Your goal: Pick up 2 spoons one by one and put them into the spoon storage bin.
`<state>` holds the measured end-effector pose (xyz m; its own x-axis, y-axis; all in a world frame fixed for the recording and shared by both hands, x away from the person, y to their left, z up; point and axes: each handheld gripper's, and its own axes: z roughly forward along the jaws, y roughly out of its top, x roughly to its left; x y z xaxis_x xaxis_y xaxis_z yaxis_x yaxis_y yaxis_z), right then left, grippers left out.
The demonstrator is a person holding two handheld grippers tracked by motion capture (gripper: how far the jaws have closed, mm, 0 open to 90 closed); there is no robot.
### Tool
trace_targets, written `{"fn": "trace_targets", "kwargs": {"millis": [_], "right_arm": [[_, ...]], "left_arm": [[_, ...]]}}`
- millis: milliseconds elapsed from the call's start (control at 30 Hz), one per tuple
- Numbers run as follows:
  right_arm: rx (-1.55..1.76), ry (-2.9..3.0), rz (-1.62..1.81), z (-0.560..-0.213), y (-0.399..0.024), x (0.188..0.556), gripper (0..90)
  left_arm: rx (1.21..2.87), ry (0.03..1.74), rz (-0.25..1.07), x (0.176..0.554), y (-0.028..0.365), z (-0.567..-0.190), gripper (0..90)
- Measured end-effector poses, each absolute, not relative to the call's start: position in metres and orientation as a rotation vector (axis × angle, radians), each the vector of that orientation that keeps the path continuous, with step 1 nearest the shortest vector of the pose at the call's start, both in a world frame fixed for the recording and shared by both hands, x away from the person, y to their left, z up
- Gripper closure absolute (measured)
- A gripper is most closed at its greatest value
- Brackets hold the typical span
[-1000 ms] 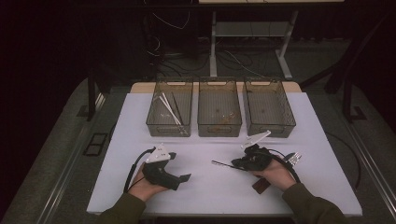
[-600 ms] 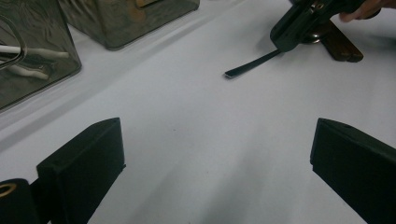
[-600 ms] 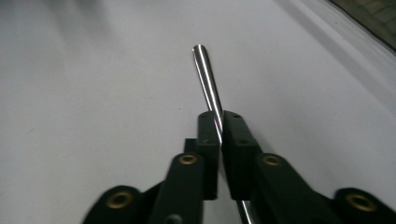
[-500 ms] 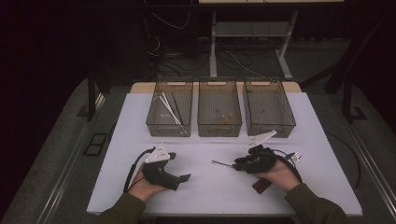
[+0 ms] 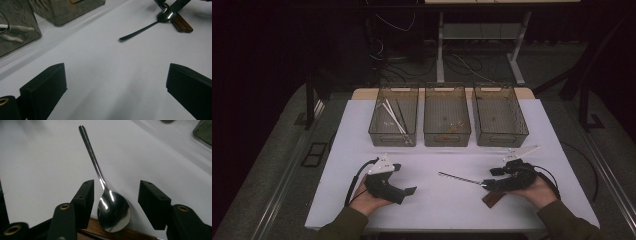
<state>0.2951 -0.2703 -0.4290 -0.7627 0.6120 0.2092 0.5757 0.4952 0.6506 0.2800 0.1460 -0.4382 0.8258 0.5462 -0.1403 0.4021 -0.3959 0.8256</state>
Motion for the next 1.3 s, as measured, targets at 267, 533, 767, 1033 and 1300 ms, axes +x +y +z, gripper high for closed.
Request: {"fn": "trace_targets", "kwargs": {"millis": [267, 533, 767, 1033, 1300], "right_arm": [[1.083, 2.714, 1.097, -0.438, -0.269, 0.297, 46.6], [1.069, 2.751, 1.053, -0.442, -0.268, 0.297, 52.0], [1.039, 2.754, 1.024, -0.441, -0.265, 0.295, 60.2], [0.987, 2.763, 1.020, -0.440, -0.262, 0.292, 75.2], [0.953, 2.760, 1.083, -0.434, -0.262, 0.290, 85.4]], "left_arm": [[2.040, 0.696, 0.187, 0.280, 0.146, -0.438, 1.5], [2.040, 0.695, 0.187, 0.280, 0.146, -0.438, 1.5], [2.040, 0.696, 0.188, 0.280, 0.146, -0.438, 1.5], [2.042, 0.693, 0.191, 0.280, 0.146, -0.438, 1.5], [2.041, 0.694, 0.192, 0.280, 0.146, -0.438, 1.5]]}}
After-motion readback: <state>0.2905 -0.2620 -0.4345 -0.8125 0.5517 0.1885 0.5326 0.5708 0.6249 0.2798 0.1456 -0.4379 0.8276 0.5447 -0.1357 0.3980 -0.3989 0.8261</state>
